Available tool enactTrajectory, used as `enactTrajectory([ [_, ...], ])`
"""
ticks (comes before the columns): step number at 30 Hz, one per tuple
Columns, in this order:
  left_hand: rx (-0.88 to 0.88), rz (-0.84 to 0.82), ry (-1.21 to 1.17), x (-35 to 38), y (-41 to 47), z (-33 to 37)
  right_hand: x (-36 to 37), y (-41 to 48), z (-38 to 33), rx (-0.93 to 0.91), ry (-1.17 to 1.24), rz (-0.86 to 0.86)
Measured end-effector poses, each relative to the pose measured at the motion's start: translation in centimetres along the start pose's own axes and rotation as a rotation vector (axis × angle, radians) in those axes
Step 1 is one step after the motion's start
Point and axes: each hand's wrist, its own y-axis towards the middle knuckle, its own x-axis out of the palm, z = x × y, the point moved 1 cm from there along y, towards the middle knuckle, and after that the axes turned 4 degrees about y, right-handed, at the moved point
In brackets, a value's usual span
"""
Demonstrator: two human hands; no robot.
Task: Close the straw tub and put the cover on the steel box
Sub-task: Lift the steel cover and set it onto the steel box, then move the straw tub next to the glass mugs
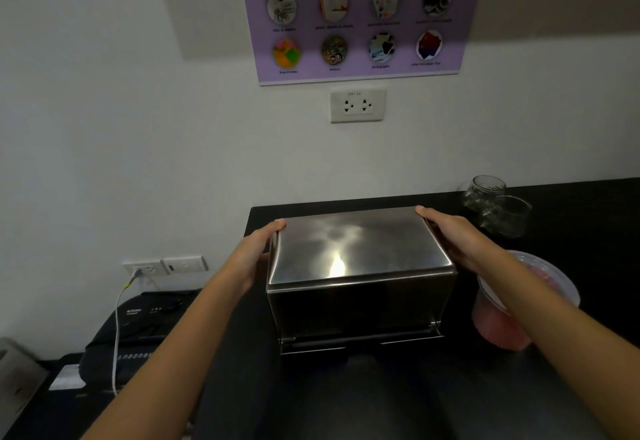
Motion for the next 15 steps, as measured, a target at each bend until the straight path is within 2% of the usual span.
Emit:
enactTrajectory([
  [4, 0.242, 0.130, 0.071, -0.3, -0.2, 0.6, -0.5, -1.0, -0.7, -0.067, -0.044, 0.008],
  [7, 0.427, 0.148, 0.147, -0.1, -1.6, 2.5, -1.1, -2.0, -1.2, -0.124, -0.068, 0.003],
  [15, 0.602, -0.115, 0.038, 3.8, -4.6, 6.0, -3.6, -5.8, -2.4, -0.218, -0.120, 0.078],
])
